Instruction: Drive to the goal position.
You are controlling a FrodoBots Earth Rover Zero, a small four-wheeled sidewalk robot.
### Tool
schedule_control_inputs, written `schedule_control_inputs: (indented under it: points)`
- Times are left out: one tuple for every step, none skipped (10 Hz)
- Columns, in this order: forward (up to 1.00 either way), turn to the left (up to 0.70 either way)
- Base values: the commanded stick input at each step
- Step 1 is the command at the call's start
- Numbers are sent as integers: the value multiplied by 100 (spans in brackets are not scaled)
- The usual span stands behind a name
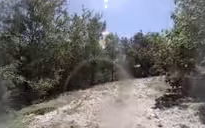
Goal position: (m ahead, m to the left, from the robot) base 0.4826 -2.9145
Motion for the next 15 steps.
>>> schedule_control_inputs:
  points:
    - [0,0]
    - [0,0]
    - [0,0]
    - [0,0]
    - [37,0]
    - [45,20]
    - [45,27]
    - [45,27]
    - [45,27]
    - [45,27]
    - [45,27]
    - [45,27]
    - [45,13]
    - [27,0]
    - [0,0]
